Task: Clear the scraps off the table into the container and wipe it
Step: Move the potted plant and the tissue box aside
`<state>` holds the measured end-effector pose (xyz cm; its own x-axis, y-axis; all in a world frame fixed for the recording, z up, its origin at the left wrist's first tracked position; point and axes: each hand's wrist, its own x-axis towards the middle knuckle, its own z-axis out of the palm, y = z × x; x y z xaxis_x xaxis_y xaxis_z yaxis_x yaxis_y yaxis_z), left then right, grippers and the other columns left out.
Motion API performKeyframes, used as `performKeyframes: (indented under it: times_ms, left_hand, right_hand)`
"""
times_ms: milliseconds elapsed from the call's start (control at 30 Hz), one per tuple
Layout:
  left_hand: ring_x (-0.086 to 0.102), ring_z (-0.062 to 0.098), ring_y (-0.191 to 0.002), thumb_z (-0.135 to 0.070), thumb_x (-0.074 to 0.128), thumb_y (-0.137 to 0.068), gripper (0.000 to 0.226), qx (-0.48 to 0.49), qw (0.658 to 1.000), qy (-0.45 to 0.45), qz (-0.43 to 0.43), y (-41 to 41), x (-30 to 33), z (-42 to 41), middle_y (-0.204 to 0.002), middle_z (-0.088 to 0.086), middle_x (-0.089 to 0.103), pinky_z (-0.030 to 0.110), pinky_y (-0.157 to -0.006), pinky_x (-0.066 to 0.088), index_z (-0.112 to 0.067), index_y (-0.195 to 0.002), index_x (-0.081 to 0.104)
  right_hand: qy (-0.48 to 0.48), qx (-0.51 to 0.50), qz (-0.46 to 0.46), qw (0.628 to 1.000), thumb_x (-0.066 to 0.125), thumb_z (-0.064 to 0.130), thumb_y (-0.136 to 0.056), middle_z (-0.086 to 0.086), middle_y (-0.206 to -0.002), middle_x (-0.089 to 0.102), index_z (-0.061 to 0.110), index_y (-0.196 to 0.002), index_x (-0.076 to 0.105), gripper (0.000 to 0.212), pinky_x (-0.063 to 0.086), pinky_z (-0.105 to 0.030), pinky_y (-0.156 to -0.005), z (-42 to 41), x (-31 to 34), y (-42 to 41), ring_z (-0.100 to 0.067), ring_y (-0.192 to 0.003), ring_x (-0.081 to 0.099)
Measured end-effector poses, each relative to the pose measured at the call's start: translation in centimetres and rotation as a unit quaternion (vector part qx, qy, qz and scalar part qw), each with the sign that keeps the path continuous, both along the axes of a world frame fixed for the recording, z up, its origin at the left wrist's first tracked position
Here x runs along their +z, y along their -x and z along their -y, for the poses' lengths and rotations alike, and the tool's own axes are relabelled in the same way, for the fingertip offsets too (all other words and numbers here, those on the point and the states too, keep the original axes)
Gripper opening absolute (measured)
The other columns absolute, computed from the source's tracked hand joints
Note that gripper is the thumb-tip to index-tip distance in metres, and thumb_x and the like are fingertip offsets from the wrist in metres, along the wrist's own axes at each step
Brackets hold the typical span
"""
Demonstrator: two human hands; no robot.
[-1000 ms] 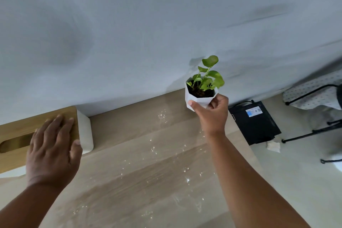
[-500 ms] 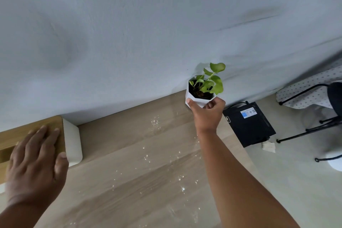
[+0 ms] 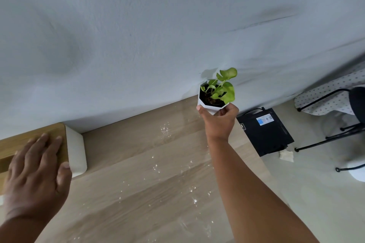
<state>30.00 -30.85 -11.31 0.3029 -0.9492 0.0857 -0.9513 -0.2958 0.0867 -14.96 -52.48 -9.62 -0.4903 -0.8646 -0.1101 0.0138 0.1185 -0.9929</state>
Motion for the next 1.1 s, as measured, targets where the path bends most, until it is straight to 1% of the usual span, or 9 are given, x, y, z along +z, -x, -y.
performKeyframes:
  times_ms: [167,233,433,700,767,867,933,1000,1100]
  left_hand:
    - [0.018,0.031,-0.158,-0.048,0.034,-0.091,0.077,-0.024,0.999,0.038,-0.009,1.5,1.3,0.1,-0.172,0.002,0.017,0.060,-0.124,0.021,-0.026,-0.163,0.024]
    - [0.023,0.035,-0.156,-0.047,0.033,-0.093,0.073,-0.038,0.997,0.067,-0.019,2.8,2.5,0.2,-0.168,0.009,0.024,0.061,-0.122,0.022,-0.022,-0.161,0.032]
    - [0.031,0.042,-0.148,-0.043,0.035,-0.093,0.066,-0.036,0.995,0.093,-0.025,5.7,5.9,0.2,-0.158,0.017,0.037,0.058,-0.122,0.022,-0.010,-0.150,0.046]
    - [0.022,0.031,-0.153,-0.049,0.034,-0.095,0.067,-0.021,0.997,0.028,-0.065,6.7,8.1,0.2,-0.162,0.009,0.033,0.053,-0.127,0.015,-0.018,-0.153,0.041]
    - [0.019,0.028,-0.154,-0.051,0.034,-0.095,0.067,-0.019,0.995,0.022,-0.093,6.9,9.0,0.1,-0.163,0.007,0.032,0.051,-0.128,0.012,-0.019,-0.154,0.041]
    - [0.017,0.024,-0.156,-0.048,0.041,-0.097,0.063,-0.017,0.988,0.016,-0.153,6.7,10.2,0.2,-0.165,0.004,0.031,0.047,-0.129,0.009,-0.020,-0.154,0.043]
    - [0.023,0.019,-0.153,-0.037,0.053,-0.102,0.054,-0.006,0.974,0.027,-0.226,6.0,10.8,-0.2,-0.163,-0.001,0.036,0.044,-0.127,0.017,-0.022,-0.153,0.043]
    - [0.044,0.007,-0.133,-0.029,0.060,-0.101,0.050,0.023,0.951,0.063,-0.302,4.7,11.4,-1.0,-0.149,-0.008,0.049,0.038,-0.111,0.036,-0.034,-0.149,0.044]
    - [0.058,0.000,-0.099,-0.031,0.062,-0.099,0.047,0.081,0.928,0.108,-0.348,2.4,11.9,-2.9,-0.121,-0.011,0.060,0.027,-0.085,0.045,-0.045,-0.141,0.047]
  right_hand:
    - [0.003,0.011,0.001,1.000,0.102,0.025,-0.054,0.010,-0.130,0.063,0.036,-0.123,0.050,0.087,0.049,-0.014,-0.102,-0.9,0.5,0.3,0.003,-0.124,0.059]
    - [0.000,0.016,-0.001,1.000,0.102,0.029,-0.053,0.013,-0.133,0.061,0.034,-0.128,0.051,0.091,0.045,-0.007,-0.098,-1.5,0.7,0.6,0.006,-0.127,0.056]
    - [0.001,0.028,0.012,1.000,0.101,0.031,-0.057,0.002,-0.146,0.052,0.024,-0.138,0.045,0.099,0.037,-0.008,-0.110,-4.9,1.6,0.7,0.002,-0.138,0.047]
    - [-0.018,0.079,0.012,0.997,0.098,0.028,-0.067,0.001,-0.154,0.045,0.020,-0.148,0.040,0.100,0.036,0.003,-0.094,-10.8,3.2,-3.7,-0.005,-0.142,0.043]
    - [-0.023,0.119,0.013,0.993,0.093,0.033,-0.074,0.004,-0.154,0.046,0.023,-0.149,0.042,0.091,0.040,0.000,-0.095,-12.4,3.8,-5.7,-0.005,-0.142,0.044]
    - [-0.027,0.185,0.007,0.982,0.087,0.032,-0.082,0.003,-0.152,0.050,0.024,-0.147,0.045,0.077,0.042,-0.019,-0.110,-14.7,5.0,-8.7,-0.007,-0.142,0.046]
    - [-0.027,0.221,0.007,0.975,0.086,0.030,-0.084,0.005,-0.147,0.053,0.022,-0.144,0.048,0.072,0.042,-0.029,-0.116,-16.0,5.7,-10.7,-0.006,-0.139,0.049]
    - [-0.030,0.257,0.008,0.966,0.086,0.031,-0.084,0.006,-0.146,0.054,0.021,-0.146,0.048,0.074,0.043,-0.032,-0.117,-17.1,6.3,-12.5,-0.005,-0.137,0.050]
    - [-0.039,0.311,-0.003,0.950,0.085,0.036,-0.084,0.005,-0.150,0.052,0.023,-0.149,0.045,0.077,0.043,-0.034,-0.117,-18.4,7.0,-15.2,-0.006,-0.138,0.050]
